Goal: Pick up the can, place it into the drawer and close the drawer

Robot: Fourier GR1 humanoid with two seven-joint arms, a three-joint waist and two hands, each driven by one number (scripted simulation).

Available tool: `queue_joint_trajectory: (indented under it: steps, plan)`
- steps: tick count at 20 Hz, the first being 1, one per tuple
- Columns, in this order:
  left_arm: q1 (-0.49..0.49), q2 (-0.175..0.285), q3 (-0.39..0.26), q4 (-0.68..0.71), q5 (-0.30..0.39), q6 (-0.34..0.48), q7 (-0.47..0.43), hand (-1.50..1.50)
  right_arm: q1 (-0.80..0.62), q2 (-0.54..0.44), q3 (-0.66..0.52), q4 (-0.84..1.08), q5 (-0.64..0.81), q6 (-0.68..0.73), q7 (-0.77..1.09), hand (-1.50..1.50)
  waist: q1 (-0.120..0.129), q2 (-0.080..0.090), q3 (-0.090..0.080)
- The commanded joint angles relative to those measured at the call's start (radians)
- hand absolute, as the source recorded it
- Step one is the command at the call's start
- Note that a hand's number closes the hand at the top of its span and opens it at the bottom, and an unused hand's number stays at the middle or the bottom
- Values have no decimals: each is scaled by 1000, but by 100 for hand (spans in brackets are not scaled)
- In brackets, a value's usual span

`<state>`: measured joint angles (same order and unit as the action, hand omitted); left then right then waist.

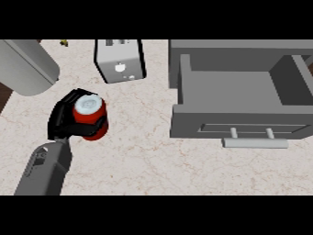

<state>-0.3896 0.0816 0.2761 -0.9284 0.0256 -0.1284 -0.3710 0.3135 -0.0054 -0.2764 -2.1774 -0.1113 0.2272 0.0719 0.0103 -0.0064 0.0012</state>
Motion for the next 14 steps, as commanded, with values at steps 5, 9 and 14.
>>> queue_joint_trajectory:
  steps: [5, 9, 14]
  plan:
    - [37, -80, -141, -386, -36, 132, 254, 150, -48, 5, 57, 10, 57, -59, 20, -150, -5, 3, -1]
    - [-8, -64, -192, -451, -42, 161, 347, 150, 7, -11, -18, -15, -23, 1, 5, -150, -14, 4, -1]
    - [-53, -81, -341, -542, -22, 304, 483, 150, -10, 4, 16, -47, 2, -18, 53, -150, -15, 5, -1]
